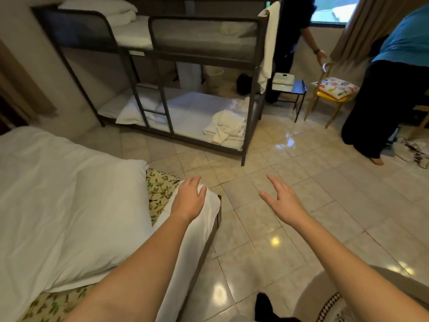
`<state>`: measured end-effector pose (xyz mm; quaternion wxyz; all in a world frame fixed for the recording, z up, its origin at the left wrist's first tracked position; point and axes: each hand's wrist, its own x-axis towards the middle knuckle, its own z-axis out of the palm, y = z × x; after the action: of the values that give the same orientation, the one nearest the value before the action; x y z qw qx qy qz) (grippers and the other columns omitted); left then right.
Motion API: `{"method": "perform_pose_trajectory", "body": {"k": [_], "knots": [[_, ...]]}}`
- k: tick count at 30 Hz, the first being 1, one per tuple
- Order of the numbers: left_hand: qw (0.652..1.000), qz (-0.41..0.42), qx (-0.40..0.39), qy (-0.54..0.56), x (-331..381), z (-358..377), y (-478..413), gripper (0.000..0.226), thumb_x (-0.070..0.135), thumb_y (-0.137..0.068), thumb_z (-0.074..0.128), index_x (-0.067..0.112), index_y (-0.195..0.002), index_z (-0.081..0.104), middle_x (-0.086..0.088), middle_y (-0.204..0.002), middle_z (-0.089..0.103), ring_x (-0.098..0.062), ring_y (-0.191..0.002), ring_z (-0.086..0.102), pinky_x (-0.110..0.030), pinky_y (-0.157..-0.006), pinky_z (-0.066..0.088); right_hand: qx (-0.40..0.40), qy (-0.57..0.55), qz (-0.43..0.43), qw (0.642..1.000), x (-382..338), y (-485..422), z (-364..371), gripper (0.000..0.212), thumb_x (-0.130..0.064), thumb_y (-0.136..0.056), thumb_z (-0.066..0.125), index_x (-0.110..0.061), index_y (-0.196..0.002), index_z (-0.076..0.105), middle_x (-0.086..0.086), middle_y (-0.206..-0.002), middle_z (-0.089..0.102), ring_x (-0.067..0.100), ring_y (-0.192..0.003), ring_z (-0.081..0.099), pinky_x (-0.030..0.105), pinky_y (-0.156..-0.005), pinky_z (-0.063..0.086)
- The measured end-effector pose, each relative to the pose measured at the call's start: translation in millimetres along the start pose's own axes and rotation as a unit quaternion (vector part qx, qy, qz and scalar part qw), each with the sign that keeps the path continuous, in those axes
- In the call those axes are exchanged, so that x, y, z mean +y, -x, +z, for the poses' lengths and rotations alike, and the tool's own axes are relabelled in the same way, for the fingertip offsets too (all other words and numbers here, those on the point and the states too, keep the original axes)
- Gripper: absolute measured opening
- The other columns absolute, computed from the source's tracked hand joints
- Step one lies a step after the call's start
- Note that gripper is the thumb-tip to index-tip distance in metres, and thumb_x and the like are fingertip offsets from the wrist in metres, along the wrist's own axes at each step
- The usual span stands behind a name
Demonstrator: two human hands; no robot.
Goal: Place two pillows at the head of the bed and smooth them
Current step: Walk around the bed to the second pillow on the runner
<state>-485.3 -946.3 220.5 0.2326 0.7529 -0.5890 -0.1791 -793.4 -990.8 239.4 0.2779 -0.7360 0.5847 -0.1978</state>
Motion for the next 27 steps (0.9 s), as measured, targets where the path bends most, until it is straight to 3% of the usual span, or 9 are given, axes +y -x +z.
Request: {"method": "perform_pose_trajectory", "body": {"k": [12,20,27], "knots": [[0.989,-0.118,0.084,0.028,28,34,-162,0.053,0.047,-0.103,0.036,0.025,-0.150,0.041,0.002,-0.151,0.045,-0.019,-0.139,0.041,-0.040,-0.115,0.037,-0.115,0.039,-0.090,0.989,13,-262,-24,0.076,-0.067,-0.092,0.049,-0.034,-0.157,0.026,-0.001,-0.164,0.031,0.021,-0.149,0.029,0.046,-0.119,0.030],[0.982,-0.160,0.099,0.002,-18,21,-284,0.052,0.043,-0.104,0.038,0.020,-0.151,0.040,-0.003,-0.153,0.044,-0.022,-0.141,0.040,-0.038,-0.117,0.033,-0.152,0.025,-0.135,0.979,-16,-415,13,0.083,-0.076,-0.086,0.042,-0.034,-0.156,0.028,-0.001,-0.162,0.033,0.020,-0.149,0.029,0.048,-0.119,0.030],[0.978,-0.182,0.103,0.020,-65,-7,-417,0.054,0.044,-0.104,0.038,0.020,-0.152,0.039,-0.006,-0.154,0.044,-0.023,-0.141,0.040,-0.042,-0.117,0.034,-0.152,0.029,-0.155,0.976,-61,-548,42,0.075,-0.064,-0.092,0.051,-0.028,-0.156,0.032,0.002,-0.159,0.039,0.021,-0.146,0.035,0.041,-0.119,0.030]]}}
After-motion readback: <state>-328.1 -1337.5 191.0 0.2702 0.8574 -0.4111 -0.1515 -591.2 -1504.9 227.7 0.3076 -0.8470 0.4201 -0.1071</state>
